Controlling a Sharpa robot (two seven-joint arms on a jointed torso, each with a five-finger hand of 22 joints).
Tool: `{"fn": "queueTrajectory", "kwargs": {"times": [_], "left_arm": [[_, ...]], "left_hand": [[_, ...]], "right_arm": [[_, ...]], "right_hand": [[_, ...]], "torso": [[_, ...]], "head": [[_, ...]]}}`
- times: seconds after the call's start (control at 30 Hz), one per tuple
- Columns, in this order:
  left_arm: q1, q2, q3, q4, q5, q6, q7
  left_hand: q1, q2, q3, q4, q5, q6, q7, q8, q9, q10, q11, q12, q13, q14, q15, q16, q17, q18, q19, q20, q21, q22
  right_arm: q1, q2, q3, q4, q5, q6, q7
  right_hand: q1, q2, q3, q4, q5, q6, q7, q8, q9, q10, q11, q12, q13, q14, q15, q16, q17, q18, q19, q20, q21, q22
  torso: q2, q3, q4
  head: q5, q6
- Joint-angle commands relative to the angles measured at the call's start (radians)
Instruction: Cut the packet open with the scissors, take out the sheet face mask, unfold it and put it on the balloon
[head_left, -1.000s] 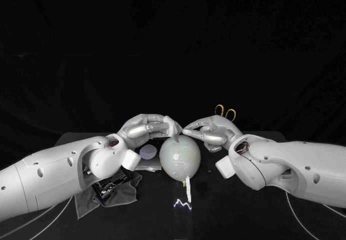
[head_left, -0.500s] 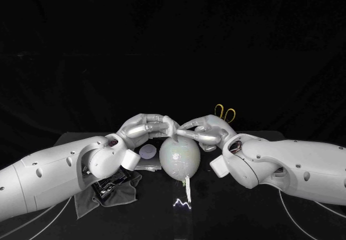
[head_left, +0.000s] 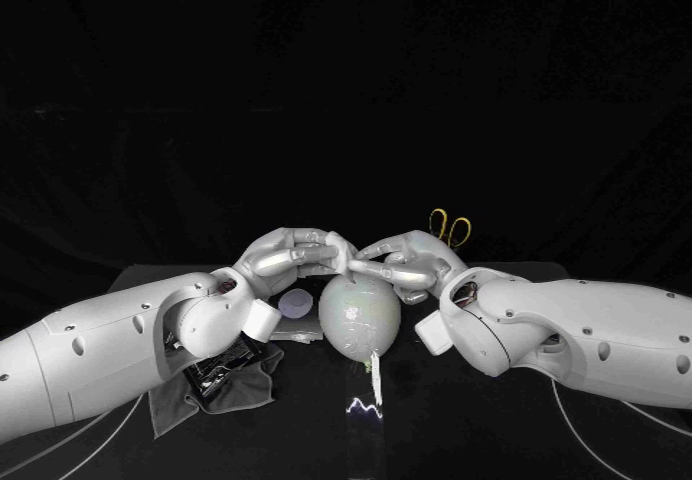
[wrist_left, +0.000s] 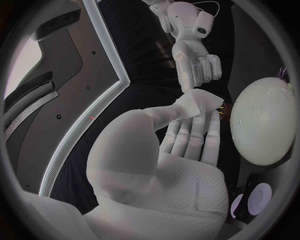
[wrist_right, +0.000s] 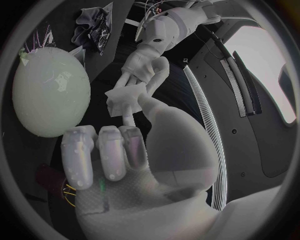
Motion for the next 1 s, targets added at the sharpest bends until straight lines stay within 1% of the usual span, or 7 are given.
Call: {"fn": "queueTrajectory", "kwargs": {"times": [0.03, 0.3, 0.33, 0.5, 0.57, 0.8, 1.0], "left_arm": [[0.001, 0.002, 0.001, 0.005, -0.001, 0.003, 0.008], [0.001, 0.003, 0.001, 0.007, -0.001, 0.003, 0.007], [0.001, 0.003, 0.001, 0.007, -0.001, 0.003, 0.007], [0.001, 0.003, 0.001, 0.007, -0.002, 0.002, 0.006], [0.001, 0.002, 0.001, 0.007, -0.002, 0.002, 0.005], [0.001, 0.002, 0.001, 0.006, -0.002, 0.001, 0.004], [0.001, 0.002, 0.001, 0.005, -0.005, 0.0, 0.002]], "left_hand": [[0.001, 0.008, 0.002, -0.005, 0.006, -0.003, 0.025, 0.005, 0.105, -0.006, -0.002, -0.002, 0.0, 0.008, 0.0, 0.006, -0.001, -0.01, 0.009, 0.0, 0.004, 0.001], [0.001, 0.008, 0.001, -0.006, 0.006, -0.003, 0.024, 0.006, 0.105, -0.006, -0.002, -0.002, 0.0, 0.008, 0.0, 0.006, -0.001, -0.009, 0.011, 0.0, 0.005, 0.001], [0.001, 0.008, 0.001, -0.006, 0.006, -0.003, 0.024, 0.006, 0.105, -0.006, -0.002, -0.002, 0.0, 0.008, 0.0, 0.006, -0.001, -0.009, 0.011, 0.0, 0.005, 0.001], [0.001, 0.008, 0.001, -0.006, 0.006, -0.003, 0.025, 0.006, 0.105, -0.007, -0.002, -0.002, 0.0, 0.008, 0.0, 0.006, -0.001, -0.009, 0.012, 0.0, 0.006, 0.002], [0.001, 0.008, 0.001, -0.006, 0.006, -0.003, 0.025, 0.006, 0.105, -0.007, -0.002, -0.002, 0.0, 0.008, 0.0, 0.006, -0.001, -0.009, 0.012, 0.0, 0.006, 0.002], [0.002, 0.008, 0.001, -0.006, 0.006, -0.003, 0.025, 0.006, 0.105, -0.007, -0.002, -0.002, 0.0, 0.008, 0.0, 0.006, -0.001, -0.009, 0.012, 0.0, 0.006, 0.002], [0.002, 0.008, 0.001, -0.006, 0.006, -0.003, 0.025, 0.006, 0.105, -0.007, -0.002, -0.002, 0.0, 0.008, 0.0, 0.006, -0.001, -0.009, 0.012, 0.0, 0.006, 0.002]], "right_arm": [[-0.001, 0.004, 0.0, 0.0, -0.004, 0.01, 0.001], [-0.001, 0.011, 0.0, -0.002, 0.004, -0.004, 0.009], [-0.002, 0.012, 0.0, -0.003, 0.007, -0.013, 0.014], [-0.002, 0.012, 0.0, -0.003, 0.017, -0.043, 0.031], [-0.002, 0.011, 0.0, -0.003, 0.022, -0.054, 0.036], [-0.002, 0.01, 0.0, -0.001, 0.031, -0.07, 0.048], [-0.002, 0.005, 0.0, 0.004, 0.032, -0.078, 0.053]], "right_hand": [[0.0, -0.009, -0.005, 0.001, 0.001, -0.004, 0.002, -0.003, -0.001, 0.106, 0.007, 0.005, 0.263, 0.114, -0.002, 0.003, 0.263, -0.013, 0.107, 0.006, 0.006, 0.262], [0.01, 0.005, -0.005, 0.002, 0.0, 0.019, -0.004, 0.002, 0.001, 0.106, 0.003, 0.005, 0.263, 0.114, -0.003, 0.003, 0.263, -0.014, 0.108, 0.009, 0.009, 0.263], [0.023, 0.017, 0.002, -0.001, 0.0, 0.036, -0.011, 0.01, 0.004, 0.106, -0.002, 0.005, 0.263, 0.114, -0.006, 0.003, 0.263, -0.014, 0.108, 0.008, 0.009, 0.263], [0.057, 0.046, 0.023, -0.016, 0.0, 0.074, -0.029, 0.027, 0.011, 0.106, -0.017, 0.005, 0.263, 0.114, -0.018, 0.003, 0.263, -0.014, 0.108, 0.001, 0.009, 0.263], [0.076, 0.064, 0.036, -0.026, 0.0, 0.095, -0.04, 0.038, 0.016, 0.106, -0.027, 0.005, 0.263, 0.114, -0.026, 0.003, 0.263, -0.014, 0.108, -0.005, 0.009, 0.263], [0.109, 0.087, 0.061, -0.05, 0.0, 0.122, -0.06, 0.063, 0.029, 0.106, -0.045, 0.005, 0.263, 0.114, -0.041, 0.003, 0.263, -0.014, 0.108, -0.019, 0.009, 0.263], [0.114, 0.099, 0.082, -0.062, 0.0, 0.13, -0.066, 0.085, 0.043, 0.106, -0.052, 0.005, 0.263, 0.114, -0.05, 0.003, 0.263, -0.014, 0.108, -0.03, 0.009, 0.263]], "torso": [[0.0, 0.0004, -0.0002], [0.0, 0.0002, -0.0002], [0.0, 0.0003, 0.0], [0.0, 0.0004, 0.0004], [0.0, 0.0003, 0.0002], [0.0, 0.0004, -0.0003], [0.0, 0.0005, -0.0002]], "head": [[-0.001, 0.0], [-0.002, 0.0], [-0.001, 0.0], [-0.001, -0.001], [0.0, -0.001], [0.0, 0.0], [0.0, 0.0]]}}
